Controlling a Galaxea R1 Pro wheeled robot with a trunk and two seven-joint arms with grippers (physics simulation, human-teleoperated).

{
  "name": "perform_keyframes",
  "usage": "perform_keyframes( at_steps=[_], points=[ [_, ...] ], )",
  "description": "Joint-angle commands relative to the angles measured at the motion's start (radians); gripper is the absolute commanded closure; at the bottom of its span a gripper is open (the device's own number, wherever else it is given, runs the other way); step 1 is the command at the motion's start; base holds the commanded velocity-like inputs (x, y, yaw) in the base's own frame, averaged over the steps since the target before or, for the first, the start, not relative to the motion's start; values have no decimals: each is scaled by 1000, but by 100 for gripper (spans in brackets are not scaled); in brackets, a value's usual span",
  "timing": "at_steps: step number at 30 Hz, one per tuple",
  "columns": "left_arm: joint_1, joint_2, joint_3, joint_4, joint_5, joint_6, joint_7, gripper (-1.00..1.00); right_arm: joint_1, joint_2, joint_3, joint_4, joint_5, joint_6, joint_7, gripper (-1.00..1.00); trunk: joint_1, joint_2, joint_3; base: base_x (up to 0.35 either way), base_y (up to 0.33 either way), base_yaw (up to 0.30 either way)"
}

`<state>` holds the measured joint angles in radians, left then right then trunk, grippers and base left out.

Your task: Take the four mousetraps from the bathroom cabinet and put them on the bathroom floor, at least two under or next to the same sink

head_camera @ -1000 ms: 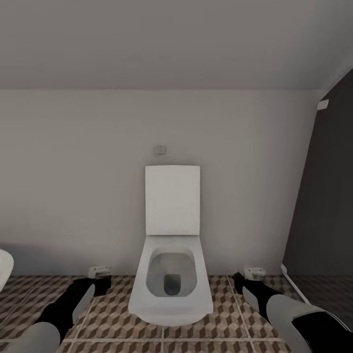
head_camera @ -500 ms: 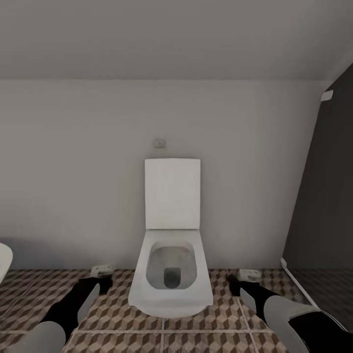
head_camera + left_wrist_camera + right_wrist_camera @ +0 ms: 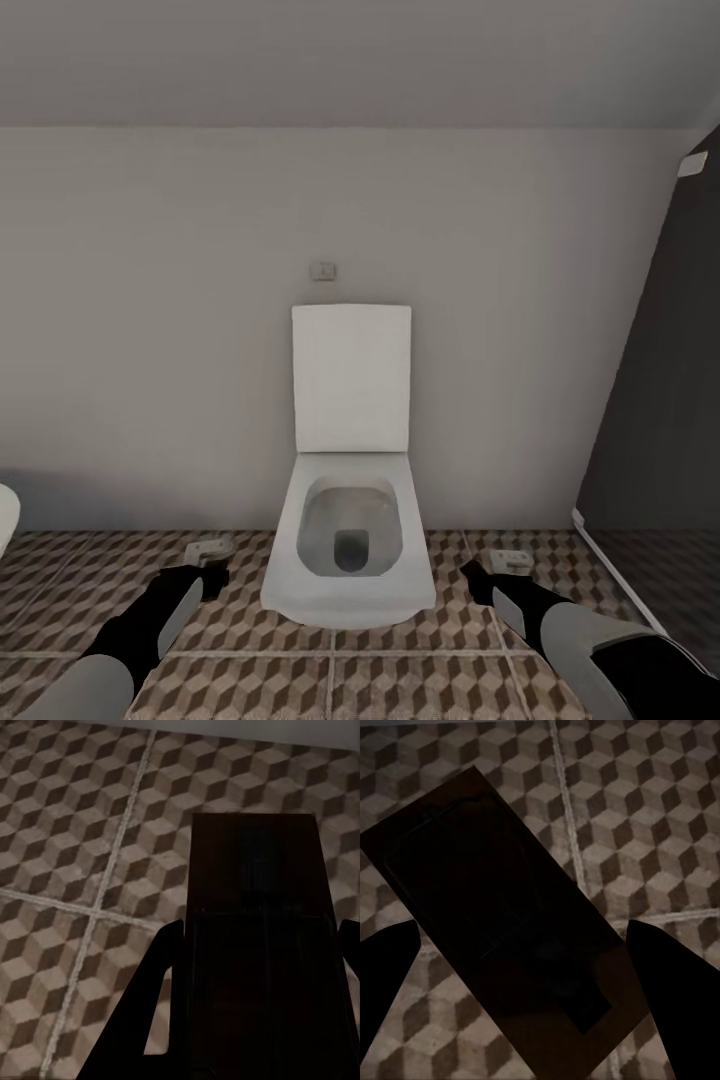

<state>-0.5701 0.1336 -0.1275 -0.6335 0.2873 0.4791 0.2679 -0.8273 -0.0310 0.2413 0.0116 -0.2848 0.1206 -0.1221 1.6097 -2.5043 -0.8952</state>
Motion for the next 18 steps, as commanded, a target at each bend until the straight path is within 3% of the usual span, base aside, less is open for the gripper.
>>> perform_keyframes(
  at_steps=[1, 13, 18],
  points=[
    [-1, 1, -8, -2, 9, 4, 11, 100, -1, -1, 9, 1, -9, 2, -2, 100, 0, -1, -5, 0, 0, 0],
    [-1, 1, -8, -24, 4, 9, 11, 100, -1, -7, 9, -7, -5, 12, -9, 100, 6, -4, -51, 0, 0, 0],
    [-10, 0, -8, -48, 12, 17, 9, 100, -1, -4, 9, -104, -4, 49, -28, 100, 8, -5, -71, 0, 0, 0]
  ],
)
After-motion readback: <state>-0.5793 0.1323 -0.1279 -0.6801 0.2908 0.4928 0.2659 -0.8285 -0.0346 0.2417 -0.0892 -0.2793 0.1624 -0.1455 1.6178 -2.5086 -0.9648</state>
